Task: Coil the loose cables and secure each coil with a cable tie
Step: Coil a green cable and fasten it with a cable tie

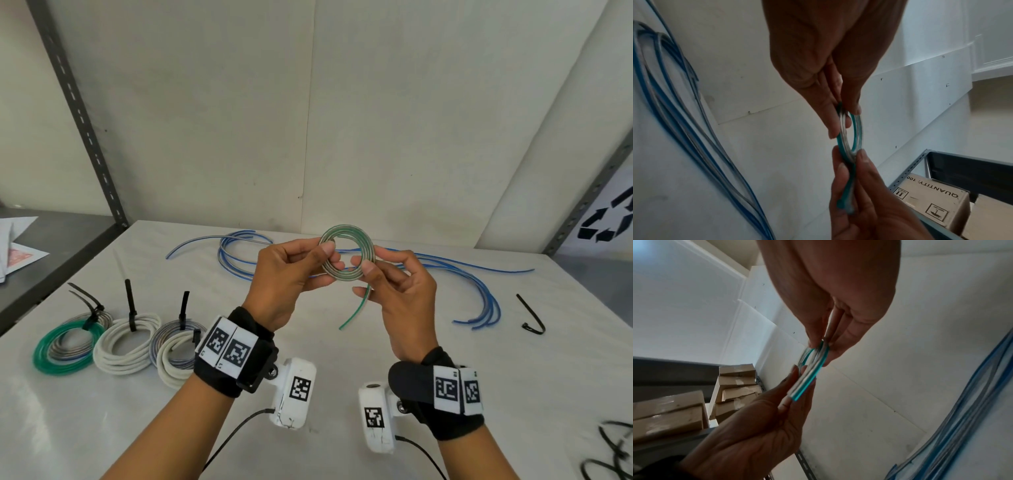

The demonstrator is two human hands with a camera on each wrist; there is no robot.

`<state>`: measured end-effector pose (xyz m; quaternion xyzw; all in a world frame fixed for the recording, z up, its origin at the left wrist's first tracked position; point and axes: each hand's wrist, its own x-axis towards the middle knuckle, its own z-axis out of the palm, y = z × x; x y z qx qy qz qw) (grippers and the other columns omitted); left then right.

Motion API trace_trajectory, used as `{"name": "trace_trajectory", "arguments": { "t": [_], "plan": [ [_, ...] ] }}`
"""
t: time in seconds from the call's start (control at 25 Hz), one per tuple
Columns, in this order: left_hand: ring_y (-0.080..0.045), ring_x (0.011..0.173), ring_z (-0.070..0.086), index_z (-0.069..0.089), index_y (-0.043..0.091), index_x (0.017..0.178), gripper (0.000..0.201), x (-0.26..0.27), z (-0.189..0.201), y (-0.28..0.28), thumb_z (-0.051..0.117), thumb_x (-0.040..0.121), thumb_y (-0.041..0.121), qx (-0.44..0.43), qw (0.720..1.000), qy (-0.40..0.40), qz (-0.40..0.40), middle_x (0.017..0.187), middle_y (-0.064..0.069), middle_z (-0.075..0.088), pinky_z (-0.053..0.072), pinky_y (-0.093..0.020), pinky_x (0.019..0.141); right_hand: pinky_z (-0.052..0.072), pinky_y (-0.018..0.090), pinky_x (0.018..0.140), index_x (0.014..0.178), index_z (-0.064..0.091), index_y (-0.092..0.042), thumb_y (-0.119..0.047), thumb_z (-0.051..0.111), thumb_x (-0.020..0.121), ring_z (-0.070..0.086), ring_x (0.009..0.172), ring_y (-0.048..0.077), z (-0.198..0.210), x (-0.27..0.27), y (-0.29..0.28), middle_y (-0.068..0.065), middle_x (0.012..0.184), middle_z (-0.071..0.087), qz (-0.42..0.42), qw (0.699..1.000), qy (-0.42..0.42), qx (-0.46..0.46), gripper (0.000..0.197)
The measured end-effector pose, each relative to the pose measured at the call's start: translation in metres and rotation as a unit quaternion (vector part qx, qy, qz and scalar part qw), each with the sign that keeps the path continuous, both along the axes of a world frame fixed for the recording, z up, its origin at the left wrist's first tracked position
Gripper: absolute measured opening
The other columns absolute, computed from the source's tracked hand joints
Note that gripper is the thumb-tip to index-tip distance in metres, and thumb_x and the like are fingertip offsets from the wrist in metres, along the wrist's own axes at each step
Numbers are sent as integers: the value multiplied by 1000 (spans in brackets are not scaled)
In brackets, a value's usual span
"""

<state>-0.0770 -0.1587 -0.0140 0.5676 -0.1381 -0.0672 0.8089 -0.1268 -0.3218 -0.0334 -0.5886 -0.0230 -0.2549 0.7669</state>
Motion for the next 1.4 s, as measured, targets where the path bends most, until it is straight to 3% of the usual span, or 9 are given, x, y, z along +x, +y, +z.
{"name": "trace_trajectory", "arguments": {
  "t": [0.12,0.24,0.32,0.44,0.68,0.88,1.08,1.32,1.4],
  "plan": [
    [-25,91,74,71,-1,109,30,-1,0,-1,70,88,21,1,1000,-10,-23,97,-17,75,61,-33,79,58,30,62,100,66,-11,-3,70,89,74,88,23,-1,1,-2,13,99,77,-20,1000,-7,-6,14],
    [-26,89,74,66,1,113,40,-2,1,0,61,95,36,78,996,-31,-32,97,-16,75,61,-36,82,56,28,58,101,73,-18,-6,68,93,73,89,24,-2,0,-13,6,98,77,-25,990,-17,-136,15],
    [-24,77,69,65,3,99,49,-4,0,-2,46,102,48,159,984,-40,-76,82,-12,70,59,-34,78,54,30,56,104,75,-18,-8,66,95,70,83,22,-1,-3,-19,1,93,76,2,973,-21,-229,17],
    [-21,65,61,62,9,80,59,-6,-3,-6,35,104,55,227,966,-25,-120,66,-5,60,52,-33,72,51,27,55,105,76,-22,-9,65,96,66,76,16,-1,-5,-18,-4,89,74,34,961,-16,-273,20],
    [-15,65,59,55,14,72,62,-7,5,-3,25,105,57,286,950,-28,-123,65,-2,57,50,-24,71,49,21,54,104,77,-25,-10,65,96,64,78,8,-1,-8,-9,-11,92,74,13,958,-23,-286,20],
    [-13,57,38,42,19,67,49,-6,0,-8,35,107,47,177,978,-29,-110,58,9,35,31,-34,70,54,27,55,110,74,-17,-8,62,98,68,80,15,-1,-3,-7,-3,98,76,-8,973,-30,-230,20],
    [-13,55,31,36,18,67,46,-1,8,-1,37,108,40,18,993,38,-108,62,3,26,30,-27,62,52,28,56,101,67,-9,-13,65,94,71,82,21,2,-3,-1,16,95,76,29,998,33,-49,9],
    [-12,55,31,37,19,67,47,-1,11,-2,34,108,43,-67,991,75,-87,61,3,25,32,-24,60,59,29,66,121,67,-11,-6,64,95,72,91,23,0,-3,7,9,101,78,47,995,4,-85,26],
    [-13,56,32,37,18,68,47,-1,12,-2,34,107,44,-82,988,87,-98,62,3,26,34,-25,60,59,30,68,117,65,-9,-7,65,94,74,88,22,-2,-2,11,8,97,78,21,996,-3,-88,23]
  ]
}}
